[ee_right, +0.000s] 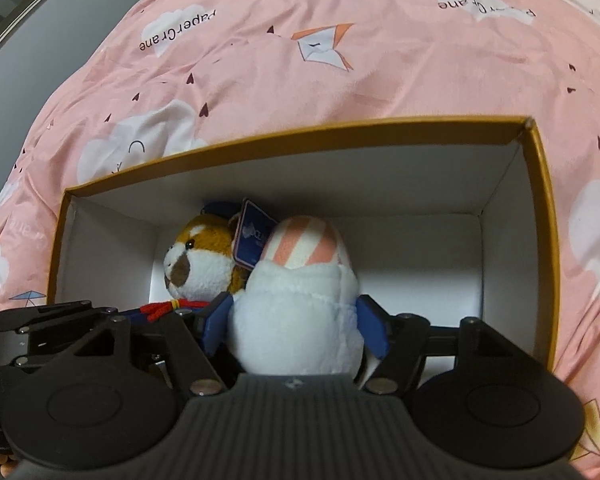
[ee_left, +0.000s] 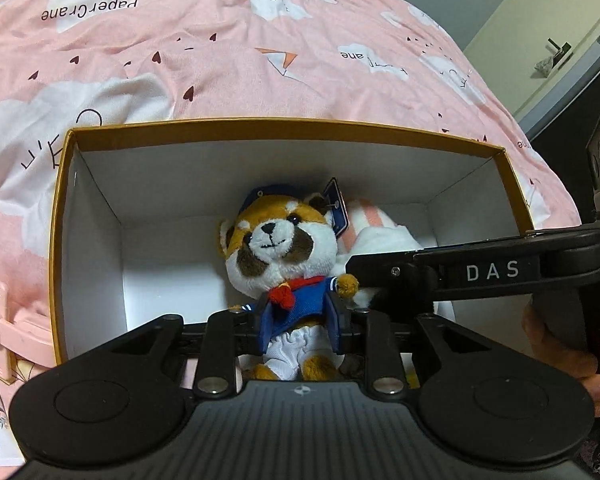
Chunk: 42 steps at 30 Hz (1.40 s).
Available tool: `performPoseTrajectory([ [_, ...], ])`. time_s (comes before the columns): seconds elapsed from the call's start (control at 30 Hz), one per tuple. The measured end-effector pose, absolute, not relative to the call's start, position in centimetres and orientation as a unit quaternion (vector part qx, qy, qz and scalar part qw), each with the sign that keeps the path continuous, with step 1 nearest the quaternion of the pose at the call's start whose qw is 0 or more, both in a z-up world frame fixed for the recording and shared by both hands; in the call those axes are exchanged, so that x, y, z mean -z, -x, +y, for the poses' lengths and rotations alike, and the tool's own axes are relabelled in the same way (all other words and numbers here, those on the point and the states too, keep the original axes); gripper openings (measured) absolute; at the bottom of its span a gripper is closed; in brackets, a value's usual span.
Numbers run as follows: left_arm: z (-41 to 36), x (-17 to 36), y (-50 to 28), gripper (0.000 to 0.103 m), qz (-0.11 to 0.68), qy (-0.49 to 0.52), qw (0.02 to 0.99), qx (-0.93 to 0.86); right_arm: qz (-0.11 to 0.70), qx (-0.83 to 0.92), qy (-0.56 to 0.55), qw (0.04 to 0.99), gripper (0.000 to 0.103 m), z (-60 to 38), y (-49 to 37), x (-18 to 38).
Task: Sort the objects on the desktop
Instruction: 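Lower both plushes into the orange box and open both grippers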
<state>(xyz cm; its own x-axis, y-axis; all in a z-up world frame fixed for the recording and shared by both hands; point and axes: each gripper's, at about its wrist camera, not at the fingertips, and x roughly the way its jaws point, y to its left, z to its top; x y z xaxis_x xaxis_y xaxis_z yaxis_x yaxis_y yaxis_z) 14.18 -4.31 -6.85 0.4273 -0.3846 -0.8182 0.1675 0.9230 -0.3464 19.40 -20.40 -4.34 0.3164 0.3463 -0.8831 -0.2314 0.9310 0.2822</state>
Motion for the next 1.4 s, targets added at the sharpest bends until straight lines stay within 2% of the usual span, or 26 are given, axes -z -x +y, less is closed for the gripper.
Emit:
performPoseTrajectory([
  [0.23,-3.7,6.5,-14.1,0.034,0.506,0.122,0.835,0.177,0.550,-0.179,-0.055,0.814,0.081,-20.8,-18.6,3.5],
  [0.33,-3.2,6.0,-13.8,0.036,0.504,0.129,0.835,0.178,0.546,-0.184,-0.057,0.815,0.082,-21.1,-17.9,2.7],
  [0.47,-2.2,5.3,-13.4,0.036,0.494,0.142,0.838,0.182,0.531,-0.183,-0.063,0.825,0.070,-21.7,-16.5,1.6],
  [0.57,-2.1,5.6,-13.6,0.026,0.495,0.145,0.836,0.186,0.526,-0.176,-0.049,0.831,0.063,-21.8,-16.0,1.4],
  [0.73,-1.9,6.8,-13.8,0.018,0.501,0.156,0.831,0.185,0.550,-0.180,-0.092,0.811,0.058,-22.5,-16.5,3.2],
  [0.9,-1.8,6.9,-14.0,0.017,0.502,0.158,0.830,0.185,0.533,-0.216,-0.120,0.810,0.050,-22.3,-16.5,4.2],
  [1.13,-1.8,7.1,-14.1,0.017,0.499,0.146,0.836,0.176,0.534,-0.231,-0.097,0.808,0.049,-21.2,-16.9,4.4],
  [1.4,-1.2,6.2,-13.6,0.017,0.487,0.159,0.843,0.167,0.509,-0.222,-0.057,0.830,0.055,-20.8,-15.6,2.9],
])
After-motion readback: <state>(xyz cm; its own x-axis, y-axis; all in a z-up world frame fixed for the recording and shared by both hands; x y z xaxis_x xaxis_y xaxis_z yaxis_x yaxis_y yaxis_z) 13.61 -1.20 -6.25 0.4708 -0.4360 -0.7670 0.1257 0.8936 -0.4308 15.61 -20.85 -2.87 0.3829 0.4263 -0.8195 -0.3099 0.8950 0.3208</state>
